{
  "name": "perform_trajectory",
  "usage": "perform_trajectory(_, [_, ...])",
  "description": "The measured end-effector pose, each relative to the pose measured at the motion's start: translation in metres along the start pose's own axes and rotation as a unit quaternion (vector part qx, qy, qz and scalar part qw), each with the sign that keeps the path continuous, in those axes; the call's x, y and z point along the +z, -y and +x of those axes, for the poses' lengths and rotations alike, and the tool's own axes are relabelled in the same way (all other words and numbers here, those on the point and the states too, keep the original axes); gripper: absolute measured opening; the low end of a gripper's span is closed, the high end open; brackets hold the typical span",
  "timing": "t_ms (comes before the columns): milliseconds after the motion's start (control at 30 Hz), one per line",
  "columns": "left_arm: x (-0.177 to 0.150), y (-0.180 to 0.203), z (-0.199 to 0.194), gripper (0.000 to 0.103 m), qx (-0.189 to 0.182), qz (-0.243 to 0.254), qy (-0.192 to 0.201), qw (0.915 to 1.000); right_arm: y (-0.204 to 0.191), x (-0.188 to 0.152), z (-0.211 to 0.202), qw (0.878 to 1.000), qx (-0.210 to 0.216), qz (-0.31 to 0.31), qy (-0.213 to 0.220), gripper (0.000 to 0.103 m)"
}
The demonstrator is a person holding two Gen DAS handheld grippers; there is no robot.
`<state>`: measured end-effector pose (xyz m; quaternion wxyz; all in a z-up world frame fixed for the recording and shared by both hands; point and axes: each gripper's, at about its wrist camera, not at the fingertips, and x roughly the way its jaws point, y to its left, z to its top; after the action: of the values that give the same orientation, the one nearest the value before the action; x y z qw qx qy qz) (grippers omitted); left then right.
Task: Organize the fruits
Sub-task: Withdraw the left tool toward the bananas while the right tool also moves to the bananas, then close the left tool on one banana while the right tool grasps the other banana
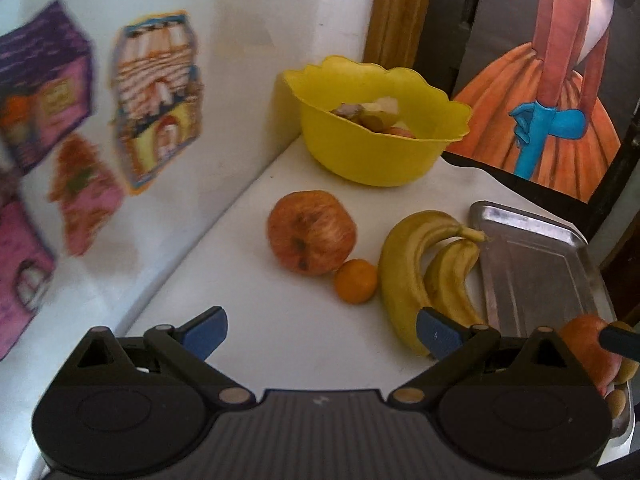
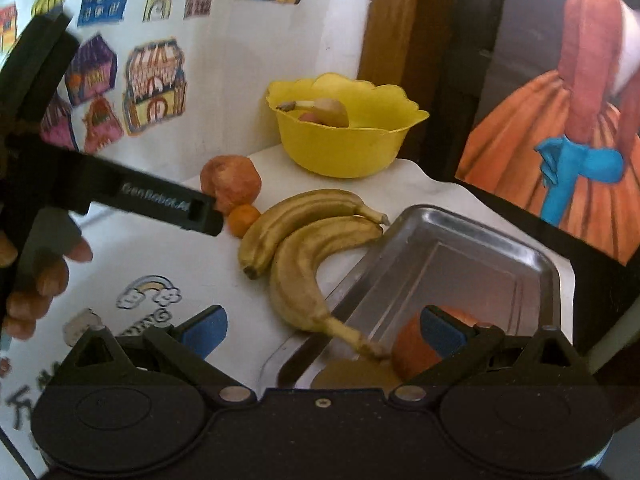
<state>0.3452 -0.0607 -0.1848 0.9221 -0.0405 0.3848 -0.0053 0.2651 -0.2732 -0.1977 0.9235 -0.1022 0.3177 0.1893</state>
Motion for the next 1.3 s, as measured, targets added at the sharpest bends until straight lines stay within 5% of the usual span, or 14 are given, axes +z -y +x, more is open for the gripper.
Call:
perform_trajectory(400, [0.014, 0.025, 0.033, 0.102, -0.036, -0.004, -0.058, 0.9977, -0.010, 0.020, 0.043, 0.997, 0.027, -0.061, -0.046, 0.097])
perform_trajectory(700, [0.020, 0.029, 0.038, 0.078, -0.059, -0.025, -0.084, 0.9944, -0.022, 0.021, 0.054, 0.993, 0.028, -0.094, -0.058, 0.072])
perform_trajectory(900, [0.023, 0.032, 0.039, 0.056, -0.072, -0.035, -0.085, 0.9932, -0.018, 0.023, 0.060, 0.993, 0.031, -0.091, -0.064, 0.047])
perform_trajectory(1167, [0.027, 0.027, 0.045, 0.051, -0.083, -0.069, -0.101, 0.9890, -0.015, 0.023, 0.071, 0.994, 0.040, -0.071, -0.070, 0.045])
perform_trajectory(1300, [0.024, 0.022, 0.046, 0.039, -0.095, -0.088, -0.106, 0.9859, -0.014, 0.025, 0.072, 0.995, 0.051, -0.056, -0.070, 0.039])
